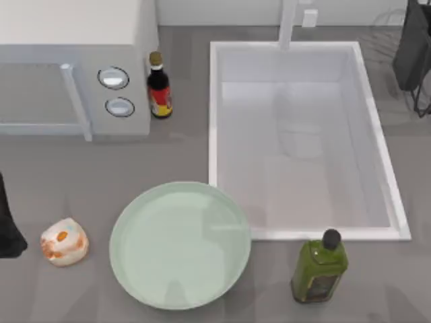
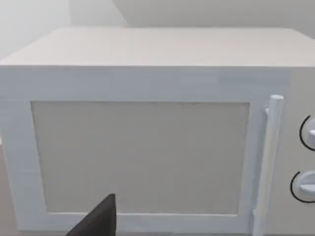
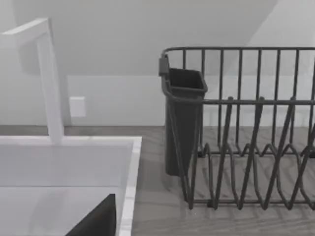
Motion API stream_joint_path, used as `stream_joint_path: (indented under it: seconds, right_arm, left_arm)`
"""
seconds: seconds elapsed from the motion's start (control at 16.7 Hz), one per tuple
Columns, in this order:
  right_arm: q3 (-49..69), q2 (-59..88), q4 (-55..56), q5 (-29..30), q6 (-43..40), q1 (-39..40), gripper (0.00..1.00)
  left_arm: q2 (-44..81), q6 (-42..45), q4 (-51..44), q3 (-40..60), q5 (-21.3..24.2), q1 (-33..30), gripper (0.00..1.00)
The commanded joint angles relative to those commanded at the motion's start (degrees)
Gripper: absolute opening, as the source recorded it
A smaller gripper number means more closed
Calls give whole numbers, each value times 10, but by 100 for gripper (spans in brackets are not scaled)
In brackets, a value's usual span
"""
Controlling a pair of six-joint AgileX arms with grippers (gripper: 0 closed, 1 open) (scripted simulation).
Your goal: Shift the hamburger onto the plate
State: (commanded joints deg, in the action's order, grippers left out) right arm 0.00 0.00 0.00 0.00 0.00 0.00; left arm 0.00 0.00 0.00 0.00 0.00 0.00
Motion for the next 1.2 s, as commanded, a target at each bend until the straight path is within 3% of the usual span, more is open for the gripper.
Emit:
stream_joint_path:
  seconds: [0.24,0.48,1.2]
  right_arm:
    - [0,0,0,0,0,0,100]
    - [0,0,0,0,0,0,100]
    - [0,0,0,0,0,0,100]
  left_arm:
    - [19,11,-15,17,-1,-2,100]
    - [129,68,-89,103,0,-16,100]
    - [773,350,-425,503,0,-94,100]
